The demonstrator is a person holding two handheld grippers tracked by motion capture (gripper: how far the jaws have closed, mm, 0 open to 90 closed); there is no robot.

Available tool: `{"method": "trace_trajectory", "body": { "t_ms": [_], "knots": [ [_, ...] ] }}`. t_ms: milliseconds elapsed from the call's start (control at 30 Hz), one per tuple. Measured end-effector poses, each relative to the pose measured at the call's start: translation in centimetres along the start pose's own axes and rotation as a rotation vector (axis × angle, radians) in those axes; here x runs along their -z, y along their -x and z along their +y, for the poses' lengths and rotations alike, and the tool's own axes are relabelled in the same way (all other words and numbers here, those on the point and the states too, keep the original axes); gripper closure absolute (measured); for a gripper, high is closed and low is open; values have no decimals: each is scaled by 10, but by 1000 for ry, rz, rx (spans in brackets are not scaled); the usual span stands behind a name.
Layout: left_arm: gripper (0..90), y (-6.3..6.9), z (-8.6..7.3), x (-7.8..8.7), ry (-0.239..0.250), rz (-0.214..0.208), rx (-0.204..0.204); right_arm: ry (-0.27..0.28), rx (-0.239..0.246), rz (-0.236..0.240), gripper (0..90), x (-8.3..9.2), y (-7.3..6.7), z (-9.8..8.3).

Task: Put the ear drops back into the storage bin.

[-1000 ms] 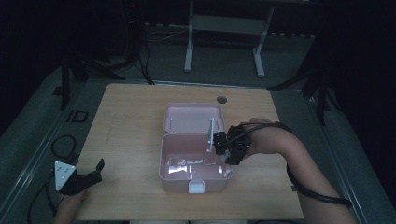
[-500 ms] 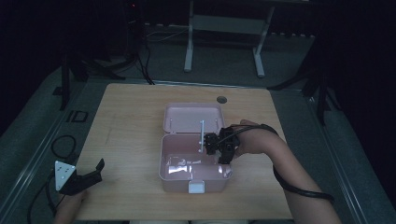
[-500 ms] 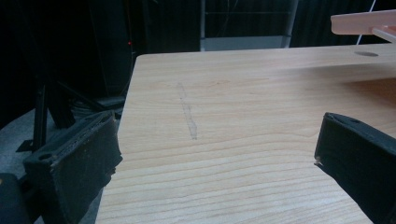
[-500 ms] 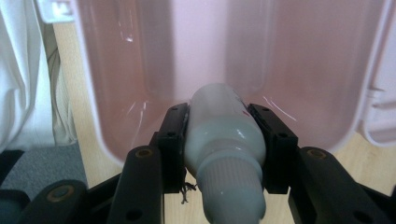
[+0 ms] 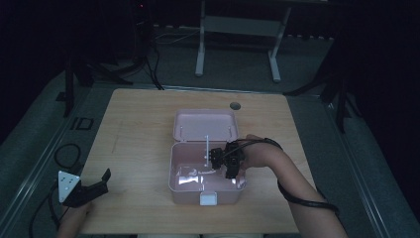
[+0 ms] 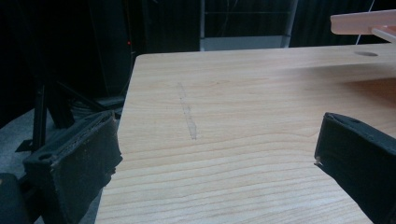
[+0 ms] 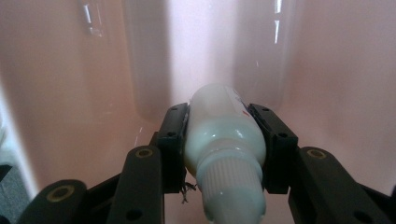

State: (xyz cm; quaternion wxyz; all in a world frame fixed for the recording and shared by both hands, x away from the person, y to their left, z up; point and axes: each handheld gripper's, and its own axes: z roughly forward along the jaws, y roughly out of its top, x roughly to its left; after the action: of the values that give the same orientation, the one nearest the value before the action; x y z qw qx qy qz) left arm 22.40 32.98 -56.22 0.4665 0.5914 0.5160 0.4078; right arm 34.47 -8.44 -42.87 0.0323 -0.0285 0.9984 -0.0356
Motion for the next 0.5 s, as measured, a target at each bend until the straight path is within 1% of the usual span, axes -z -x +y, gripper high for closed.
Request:
{"method": "trace_trajectory", "body": {
  "t_ms": [100, 167, 200, 267, 333, 500],
  "knots": [
    [3, 0, 0, 0, 1, 0, 0, 0, 0, 12, 597, -8, 1, 3],
    [4, 0, 0, 0, 0, 1, 0, -1, 10, 20, 597, -14, 3, 5],
    [4, 0, 0, 0, 1, 0, 0, -2, 6, 16, 597, -17, 4, 6],
    [3, 0, 0, 0, 1, 1, 0, -3, -1, 27, 597, -23, 5, 7],
    [3, 0, 0, 0, -1, 2, -1, -11, -26, 41, 597, -27, 7, 9],
    [3, 0, 0, 0, 2, 1, -1, -63, -29, 29, 597, -41, 10, 11]
  ]
}}
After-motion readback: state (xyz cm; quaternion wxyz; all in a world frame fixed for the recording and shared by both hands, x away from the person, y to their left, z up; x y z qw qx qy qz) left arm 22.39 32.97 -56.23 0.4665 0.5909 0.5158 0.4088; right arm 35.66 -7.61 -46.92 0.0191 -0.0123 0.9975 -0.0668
